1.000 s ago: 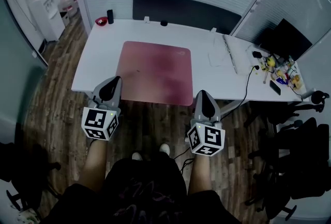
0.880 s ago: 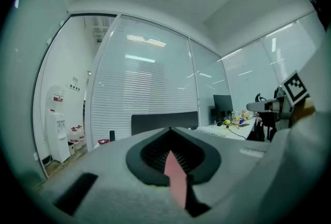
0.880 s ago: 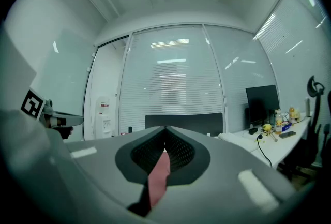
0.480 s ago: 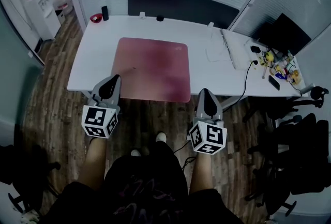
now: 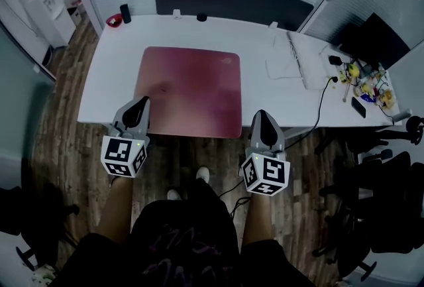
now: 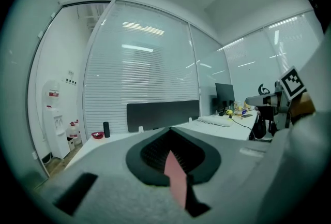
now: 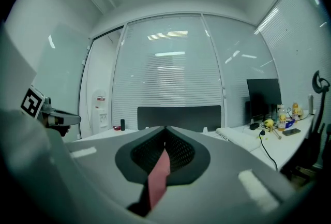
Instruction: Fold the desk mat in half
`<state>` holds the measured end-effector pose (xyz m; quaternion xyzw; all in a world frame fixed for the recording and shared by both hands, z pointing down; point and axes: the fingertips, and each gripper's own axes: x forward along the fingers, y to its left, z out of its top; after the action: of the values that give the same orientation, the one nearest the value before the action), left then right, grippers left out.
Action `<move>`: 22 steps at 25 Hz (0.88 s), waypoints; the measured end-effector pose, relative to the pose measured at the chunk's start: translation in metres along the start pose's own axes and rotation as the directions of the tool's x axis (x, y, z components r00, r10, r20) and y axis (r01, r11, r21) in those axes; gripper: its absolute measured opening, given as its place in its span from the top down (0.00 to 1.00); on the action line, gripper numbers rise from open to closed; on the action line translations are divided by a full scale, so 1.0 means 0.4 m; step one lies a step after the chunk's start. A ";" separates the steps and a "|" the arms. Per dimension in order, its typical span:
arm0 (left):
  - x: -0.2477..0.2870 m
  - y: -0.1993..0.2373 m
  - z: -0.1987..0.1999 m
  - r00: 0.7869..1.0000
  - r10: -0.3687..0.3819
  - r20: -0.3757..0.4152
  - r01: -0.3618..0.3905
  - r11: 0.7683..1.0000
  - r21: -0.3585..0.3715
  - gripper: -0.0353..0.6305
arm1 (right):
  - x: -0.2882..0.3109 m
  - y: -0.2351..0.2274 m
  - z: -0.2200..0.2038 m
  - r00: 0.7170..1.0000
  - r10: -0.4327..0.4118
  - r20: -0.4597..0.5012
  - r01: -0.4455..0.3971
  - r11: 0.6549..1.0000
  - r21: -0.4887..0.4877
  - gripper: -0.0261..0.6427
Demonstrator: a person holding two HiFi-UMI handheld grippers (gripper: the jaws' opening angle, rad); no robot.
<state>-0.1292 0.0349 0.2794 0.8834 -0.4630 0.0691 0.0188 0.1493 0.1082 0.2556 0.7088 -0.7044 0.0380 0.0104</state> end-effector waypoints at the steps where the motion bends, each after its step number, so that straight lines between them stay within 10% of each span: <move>1: 0.017 0.007 -0.003 1.000 0.007 -0.006 -0.007 1.000 -0.003 0.95 | 0.020 -0.011 -0.006 1.000 0.003 -0.005 -0.003 1.000 0.008 0.96; 22: 0.201 0.063 -0.043 0.979 0.166 -0.114 -0.168 0.986 -0.003 0.95 | 0.294 -0.147 -0.094 0.989 0.129 -0.071 -0.122 0.987 0.100 0.95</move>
<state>-0.1066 -0.0432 0.3067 0.8359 -0.5343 0.1176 0.0449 0.2073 -0.0063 0.3033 0.6606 -0.7441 0.0995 0.0012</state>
